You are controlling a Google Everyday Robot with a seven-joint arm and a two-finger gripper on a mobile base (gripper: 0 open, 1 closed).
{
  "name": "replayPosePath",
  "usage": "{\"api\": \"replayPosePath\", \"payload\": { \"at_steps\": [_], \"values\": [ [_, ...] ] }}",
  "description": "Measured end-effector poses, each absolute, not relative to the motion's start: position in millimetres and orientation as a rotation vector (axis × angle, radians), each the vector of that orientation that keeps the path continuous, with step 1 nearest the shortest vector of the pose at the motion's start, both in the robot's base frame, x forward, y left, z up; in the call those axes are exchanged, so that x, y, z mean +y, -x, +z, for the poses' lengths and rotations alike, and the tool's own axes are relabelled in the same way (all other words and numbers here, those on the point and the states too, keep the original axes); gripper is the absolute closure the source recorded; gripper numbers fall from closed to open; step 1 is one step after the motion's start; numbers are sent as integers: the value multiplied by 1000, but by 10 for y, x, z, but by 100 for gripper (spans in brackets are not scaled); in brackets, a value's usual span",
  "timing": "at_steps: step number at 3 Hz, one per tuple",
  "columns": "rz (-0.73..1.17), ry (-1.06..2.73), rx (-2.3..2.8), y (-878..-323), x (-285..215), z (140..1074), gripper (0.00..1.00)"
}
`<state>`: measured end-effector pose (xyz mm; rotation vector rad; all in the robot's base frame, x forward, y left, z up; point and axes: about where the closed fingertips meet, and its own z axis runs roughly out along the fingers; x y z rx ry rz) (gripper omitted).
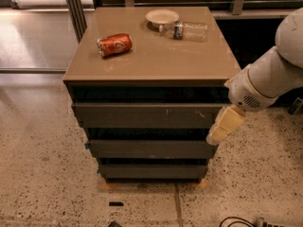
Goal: Open top drawer
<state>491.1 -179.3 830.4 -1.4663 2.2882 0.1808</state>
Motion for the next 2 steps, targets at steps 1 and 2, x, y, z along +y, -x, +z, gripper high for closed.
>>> {"api": "replayPosePath", "payload": {
  "at_steps": [1,2],
  "values": [
    [171,1399,2311,-4920,-1692,7989,0],
    [177,1290,2287,-5131,-1600,7654,0]
  ]
}}
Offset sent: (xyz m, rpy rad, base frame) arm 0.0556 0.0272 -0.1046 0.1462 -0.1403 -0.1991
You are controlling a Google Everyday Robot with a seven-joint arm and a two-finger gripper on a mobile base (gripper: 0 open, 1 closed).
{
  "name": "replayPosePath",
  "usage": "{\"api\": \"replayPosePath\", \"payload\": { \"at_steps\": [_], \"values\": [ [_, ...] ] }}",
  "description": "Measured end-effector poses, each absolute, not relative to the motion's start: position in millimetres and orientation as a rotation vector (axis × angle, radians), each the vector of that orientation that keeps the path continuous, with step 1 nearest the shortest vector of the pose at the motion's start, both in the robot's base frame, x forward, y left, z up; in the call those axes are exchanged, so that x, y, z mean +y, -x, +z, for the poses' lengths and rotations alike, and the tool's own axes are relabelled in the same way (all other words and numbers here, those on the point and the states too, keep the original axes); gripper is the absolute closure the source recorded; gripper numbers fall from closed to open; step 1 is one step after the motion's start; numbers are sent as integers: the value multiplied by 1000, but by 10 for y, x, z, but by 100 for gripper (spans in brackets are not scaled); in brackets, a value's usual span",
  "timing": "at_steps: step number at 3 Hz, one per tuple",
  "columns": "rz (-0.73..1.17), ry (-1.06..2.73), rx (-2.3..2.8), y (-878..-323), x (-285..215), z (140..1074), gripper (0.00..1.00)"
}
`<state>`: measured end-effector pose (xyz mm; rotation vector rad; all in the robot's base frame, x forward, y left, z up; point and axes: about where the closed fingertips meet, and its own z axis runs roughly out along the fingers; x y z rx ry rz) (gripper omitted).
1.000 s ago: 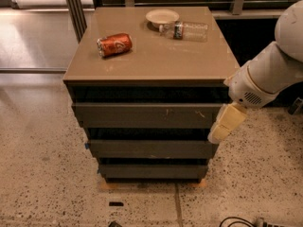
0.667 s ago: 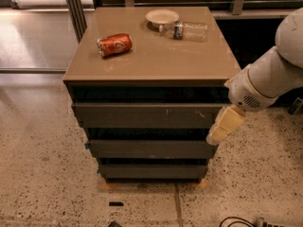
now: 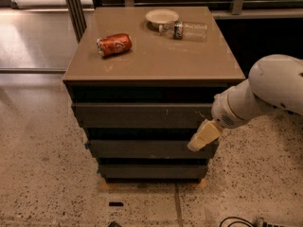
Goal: Open top drawer
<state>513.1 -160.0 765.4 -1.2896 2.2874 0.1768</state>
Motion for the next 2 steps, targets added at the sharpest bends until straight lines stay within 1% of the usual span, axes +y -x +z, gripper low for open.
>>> {"api": "replayPosePath", "payload": {
  "at_steps": [1,2],
  "values": [
    [151,1260,2251,-5249,-1583,7710,0],
    [151,1260,2250,-5249,-1583,7710,0]
  ]
}}
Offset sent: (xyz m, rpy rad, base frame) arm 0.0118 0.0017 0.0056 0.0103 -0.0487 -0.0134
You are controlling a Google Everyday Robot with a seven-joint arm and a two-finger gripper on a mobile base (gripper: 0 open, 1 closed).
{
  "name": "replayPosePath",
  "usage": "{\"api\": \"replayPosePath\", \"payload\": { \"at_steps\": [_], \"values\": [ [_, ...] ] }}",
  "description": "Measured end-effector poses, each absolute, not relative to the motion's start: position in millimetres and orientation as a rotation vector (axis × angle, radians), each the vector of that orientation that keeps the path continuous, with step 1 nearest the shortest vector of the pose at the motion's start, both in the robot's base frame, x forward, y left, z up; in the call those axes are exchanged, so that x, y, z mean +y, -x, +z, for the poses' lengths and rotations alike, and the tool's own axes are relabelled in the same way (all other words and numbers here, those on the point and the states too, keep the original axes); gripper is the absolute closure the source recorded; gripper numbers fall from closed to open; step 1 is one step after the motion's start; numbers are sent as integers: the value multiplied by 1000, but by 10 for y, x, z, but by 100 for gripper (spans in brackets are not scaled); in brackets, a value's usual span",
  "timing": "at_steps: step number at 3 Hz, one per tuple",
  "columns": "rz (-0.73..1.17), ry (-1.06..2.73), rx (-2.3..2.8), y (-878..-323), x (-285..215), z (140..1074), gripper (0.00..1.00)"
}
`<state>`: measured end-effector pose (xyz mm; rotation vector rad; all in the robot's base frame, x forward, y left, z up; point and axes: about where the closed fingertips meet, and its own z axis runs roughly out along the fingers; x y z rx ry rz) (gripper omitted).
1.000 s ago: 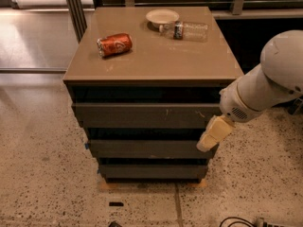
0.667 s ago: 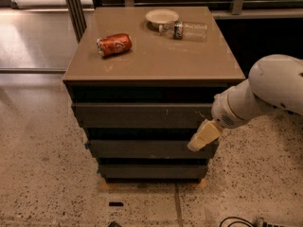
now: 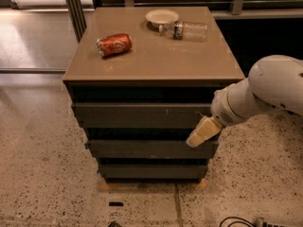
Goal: Open top drawer
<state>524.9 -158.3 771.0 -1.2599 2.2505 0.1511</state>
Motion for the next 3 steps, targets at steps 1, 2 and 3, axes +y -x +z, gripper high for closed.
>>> {"api": "replayPosePath", "payload": {
  "at_steps": [1,2,3],
  "values": [
    [210,1288,2222,-5264,-1517,7604,0],
    [299,1332,2190,-5295,-1395,7325,0],
    [299,1332,2190,-5295,-1395,7325,0]
  ]
}}
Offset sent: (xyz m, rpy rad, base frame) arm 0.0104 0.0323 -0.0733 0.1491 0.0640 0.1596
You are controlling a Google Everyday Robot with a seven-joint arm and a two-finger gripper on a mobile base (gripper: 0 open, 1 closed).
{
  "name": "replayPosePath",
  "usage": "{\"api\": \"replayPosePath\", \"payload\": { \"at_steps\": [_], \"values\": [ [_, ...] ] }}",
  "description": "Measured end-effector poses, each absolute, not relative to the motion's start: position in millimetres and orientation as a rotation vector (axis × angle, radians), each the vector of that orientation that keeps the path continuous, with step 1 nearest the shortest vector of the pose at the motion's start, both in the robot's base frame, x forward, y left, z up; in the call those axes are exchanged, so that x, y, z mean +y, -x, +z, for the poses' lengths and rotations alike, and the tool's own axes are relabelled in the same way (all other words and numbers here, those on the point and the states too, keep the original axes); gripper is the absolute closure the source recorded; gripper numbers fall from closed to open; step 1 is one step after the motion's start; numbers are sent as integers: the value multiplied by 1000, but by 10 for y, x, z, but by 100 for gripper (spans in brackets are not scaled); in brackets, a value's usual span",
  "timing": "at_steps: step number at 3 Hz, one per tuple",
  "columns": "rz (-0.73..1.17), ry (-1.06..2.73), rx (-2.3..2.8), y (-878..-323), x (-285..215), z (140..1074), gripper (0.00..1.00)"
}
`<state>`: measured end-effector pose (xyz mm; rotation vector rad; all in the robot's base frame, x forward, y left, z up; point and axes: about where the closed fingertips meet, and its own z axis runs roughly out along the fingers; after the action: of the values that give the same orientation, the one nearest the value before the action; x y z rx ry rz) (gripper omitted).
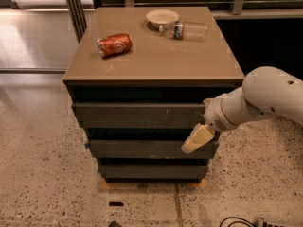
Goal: Open top drawer
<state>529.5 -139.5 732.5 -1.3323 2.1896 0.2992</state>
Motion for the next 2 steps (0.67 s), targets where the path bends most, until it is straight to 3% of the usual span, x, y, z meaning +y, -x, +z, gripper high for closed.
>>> {"api": "replayPosePath", "payload": {
  "at_steps": [2],
  "values": [
    [374,1278,2125,-5629,-1255,6983,0]
  ]
}}
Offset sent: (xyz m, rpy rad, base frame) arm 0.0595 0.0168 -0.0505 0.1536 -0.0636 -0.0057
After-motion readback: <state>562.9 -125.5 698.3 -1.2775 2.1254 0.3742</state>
